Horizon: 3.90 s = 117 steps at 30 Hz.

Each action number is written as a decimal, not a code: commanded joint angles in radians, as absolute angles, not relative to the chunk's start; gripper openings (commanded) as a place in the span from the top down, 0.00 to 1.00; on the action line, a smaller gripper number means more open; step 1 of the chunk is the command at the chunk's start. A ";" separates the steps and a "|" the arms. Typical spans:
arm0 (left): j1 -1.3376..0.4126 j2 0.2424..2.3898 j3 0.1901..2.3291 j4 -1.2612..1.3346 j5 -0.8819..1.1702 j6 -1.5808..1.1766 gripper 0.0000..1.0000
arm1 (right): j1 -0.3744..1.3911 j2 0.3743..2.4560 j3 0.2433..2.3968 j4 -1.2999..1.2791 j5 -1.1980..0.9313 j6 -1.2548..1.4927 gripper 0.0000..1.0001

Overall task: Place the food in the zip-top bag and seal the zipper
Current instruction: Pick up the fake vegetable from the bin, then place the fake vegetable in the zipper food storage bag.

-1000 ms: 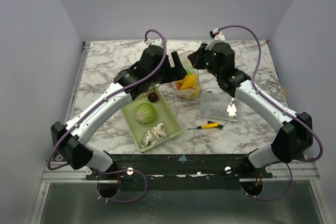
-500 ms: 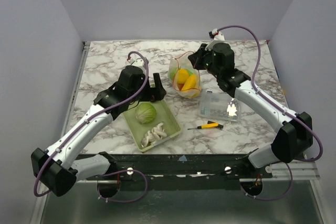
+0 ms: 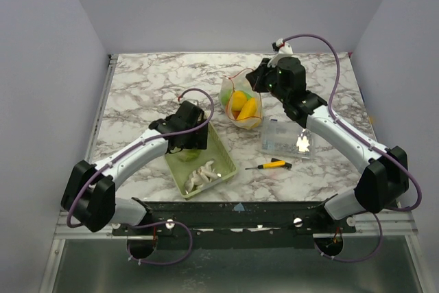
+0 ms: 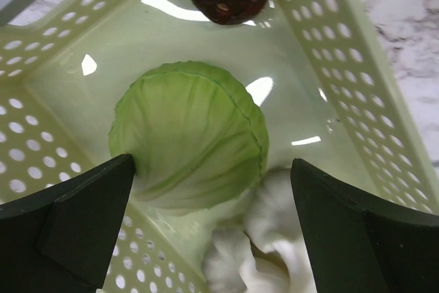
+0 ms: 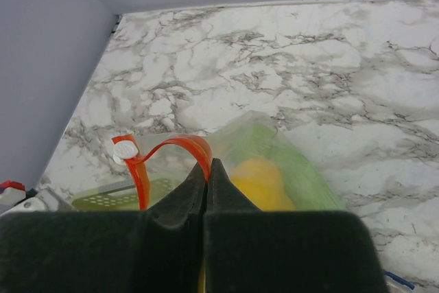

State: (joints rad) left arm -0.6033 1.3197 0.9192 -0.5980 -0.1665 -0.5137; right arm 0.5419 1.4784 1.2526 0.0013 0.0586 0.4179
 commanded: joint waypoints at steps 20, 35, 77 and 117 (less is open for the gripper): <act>-0.612 1.139 1.003 -0.555 -0.070 -0.500 0.89 | 0.546 1.460 1.249 0.014 0.027 0.422 0.99; -0.609 1.206 1.185 -0.051 0.371 -0.656 0.89 | 0.547 1.451 1.261 0.019 -0.028 0.468 0.99; -0.742 1.485 1.447 -0.419 -0.137 -0.658 0.08 | 0.547 1.455 1.279 0.038 -0.010 0.523 0.99; -0.709 1.467 1.164 -0.352 0.057 -0.667 0.80 | 0.547 1.485 1.327 -0.025 -0.031 0.468 0.99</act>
